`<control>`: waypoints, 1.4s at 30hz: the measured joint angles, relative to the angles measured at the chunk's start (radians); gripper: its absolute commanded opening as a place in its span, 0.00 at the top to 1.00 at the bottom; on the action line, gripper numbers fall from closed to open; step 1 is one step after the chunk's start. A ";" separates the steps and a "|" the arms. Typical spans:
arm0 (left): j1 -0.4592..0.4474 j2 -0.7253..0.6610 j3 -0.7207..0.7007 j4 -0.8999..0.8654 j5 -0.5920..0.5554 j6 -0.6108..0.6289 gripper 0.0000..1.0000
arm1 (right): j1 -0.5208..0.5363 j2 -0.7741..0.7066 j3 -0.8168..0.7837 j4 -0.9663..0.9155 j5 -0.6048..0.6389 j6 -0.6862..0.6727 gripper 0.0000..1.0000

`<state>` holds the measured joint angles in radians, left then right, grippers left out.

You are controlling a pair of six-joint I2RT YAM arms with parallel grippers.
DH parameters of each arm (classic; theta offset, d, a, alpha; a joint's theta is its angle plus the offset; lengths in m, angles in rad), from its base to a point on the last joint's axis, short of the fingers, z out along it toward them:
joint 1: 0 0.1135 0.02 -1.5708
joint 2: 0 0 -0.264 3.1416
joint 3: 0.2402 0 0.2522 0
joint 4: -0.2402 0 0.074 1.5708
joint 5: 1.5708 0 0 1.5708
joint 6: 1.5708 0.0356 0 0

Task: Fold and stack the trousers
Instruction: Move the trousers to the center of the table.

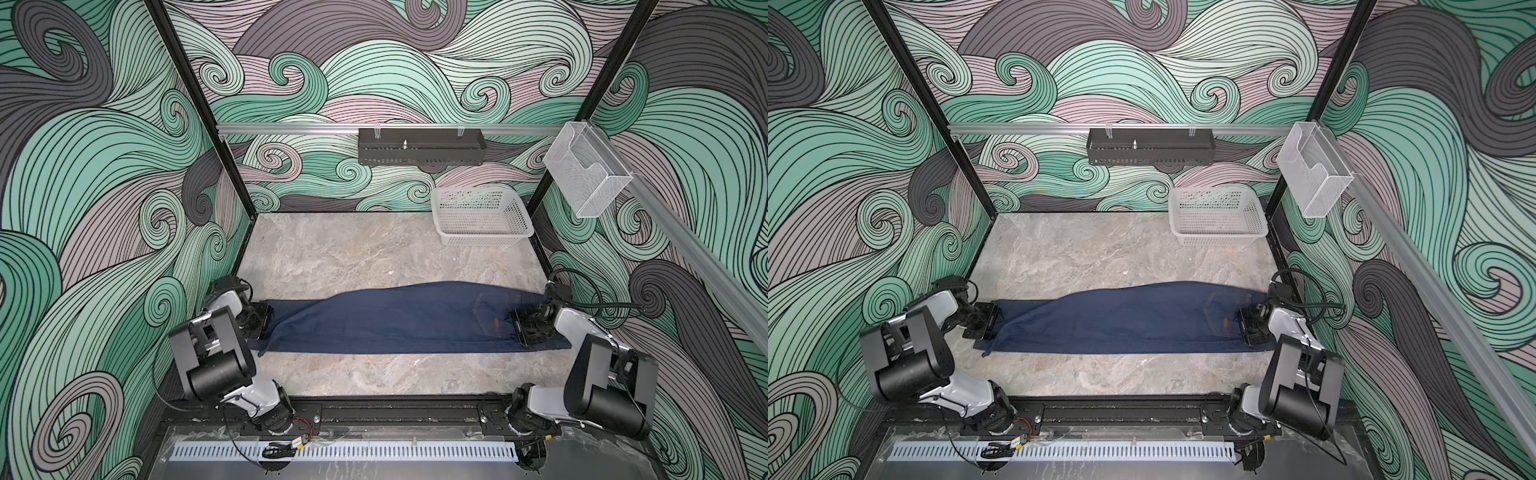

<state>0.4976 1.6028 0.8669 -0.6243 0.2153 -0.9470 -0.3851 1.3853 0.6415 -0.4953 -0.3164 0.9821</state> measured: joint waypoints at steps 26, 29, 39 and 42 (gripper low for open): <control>-0.121 0.222 0.457 -0.088 0.120 0.183 0.38 | 0.077 0.003 0.137 0.022 0.081 0.016 0.48; -0.121 0.219 0.439 -0.154 0.101 0.224 0.35 | 0.077 -0.042 0.122 0.005 0.080 -0.006 0.48; -0.088 0.105 0.313 -0.279 0.028 0.261 0.27 | 0.077 -0.113 0.068 -0.028 0.072 -0.047 0.49; -0.068 0.066 0.270 -0.278 0.039 0.243 0.27 | 0.077 -0.113 0.068 -0.029 0.069 -0.056 0.49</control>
<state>0.4301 1.6691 1.1370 -0.9024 0.2543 -0.7044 -0.3077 1.2720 0.7090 -0.5243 -0.2470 0.9257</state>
